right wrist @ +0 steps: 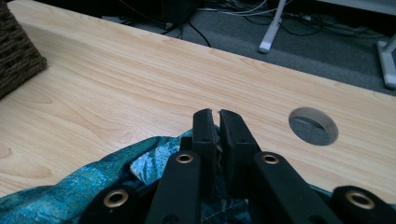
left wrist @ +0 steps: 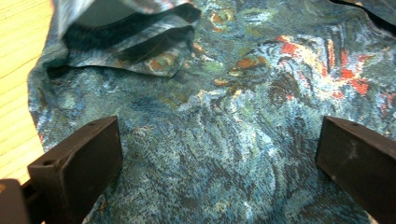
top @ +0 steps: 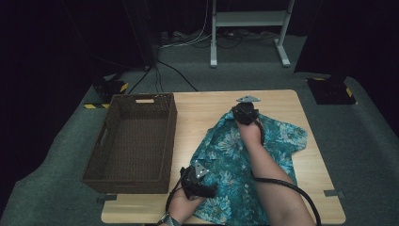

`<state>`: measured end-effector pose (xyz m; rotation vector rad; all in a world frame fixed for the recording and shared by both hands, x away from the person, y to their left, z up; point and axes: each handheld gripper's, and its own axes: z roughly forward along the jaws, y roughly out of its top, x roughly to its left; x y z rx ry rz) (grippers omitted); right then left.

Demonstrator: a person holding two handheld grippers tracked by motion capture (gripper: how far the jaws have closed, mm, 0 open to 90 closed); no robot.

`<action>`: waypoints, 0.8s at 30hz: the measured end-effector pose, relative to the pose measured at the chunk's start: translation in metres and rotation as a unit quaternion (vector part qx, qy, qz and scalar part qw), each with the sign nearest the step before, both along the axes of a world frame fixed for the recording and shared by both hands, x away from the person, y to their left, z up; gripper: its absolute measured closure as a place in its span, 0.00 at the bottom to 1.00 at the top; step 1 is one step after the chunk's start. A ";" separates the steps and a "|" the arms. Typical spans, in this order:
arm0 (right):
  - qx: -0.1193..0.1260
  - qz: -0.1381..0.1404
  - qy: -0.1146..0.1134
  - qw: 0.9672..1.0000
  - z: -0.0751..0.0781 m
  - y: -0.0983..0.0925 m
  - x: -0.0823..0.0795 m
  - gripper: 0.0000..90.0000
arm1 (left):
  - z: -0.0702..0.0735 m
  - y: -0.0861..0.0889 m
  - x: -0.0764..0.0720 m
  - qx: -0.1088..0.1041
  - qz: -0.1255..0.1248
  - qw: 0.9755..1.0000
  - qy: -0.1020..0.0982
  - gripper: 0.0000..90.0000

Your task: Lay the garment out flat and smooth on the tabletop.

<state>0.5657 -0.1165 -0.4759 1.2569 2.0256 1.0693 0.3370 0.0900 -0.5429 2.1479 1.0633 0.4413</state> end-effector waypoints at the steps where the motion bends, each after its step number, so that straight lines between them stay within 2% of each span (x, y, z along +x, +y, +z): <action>1: -0.003 0.002 0.000 1.000 0.001 0.002 0.000 0.94 | 0.000 0.000 0.000 0.000 -0.001 1.000 0.000 0.01; 4: -0.003 0.009 -0.007 1.000 0.003 0.005 0.000 0.93 | 0.000 0.000 0.000 0.000 -0.003 1.000 0.001 0.01; 11: 0.002 0.024 -0.022 0.999 0.010 0.006 -0.005 0.79 | 0.000 -0.001 0.000 -0.001 -0.004 1.000 0.000 0.00; 15: 0.007 0.027 -0.031 0.999 0.015 0.005 -0.010 0.75 | 0.000 -0.001 0.000 0.001 -0.005 1.000 0.000 0.00; 20: 0.010 0.032 -0.035 0.999 0.019 -0.002 -0.017 0.69 | 0.000 -0.001 0.001 0.002 -0.006 1.000 0.000 0.00; 24: 0.007 0.030 -0.031 0.999 0.015 -0.012 -0.024 0.66 | 0.000 -0.001 0.001 0.002 -0.006 1.000 0.000 0.00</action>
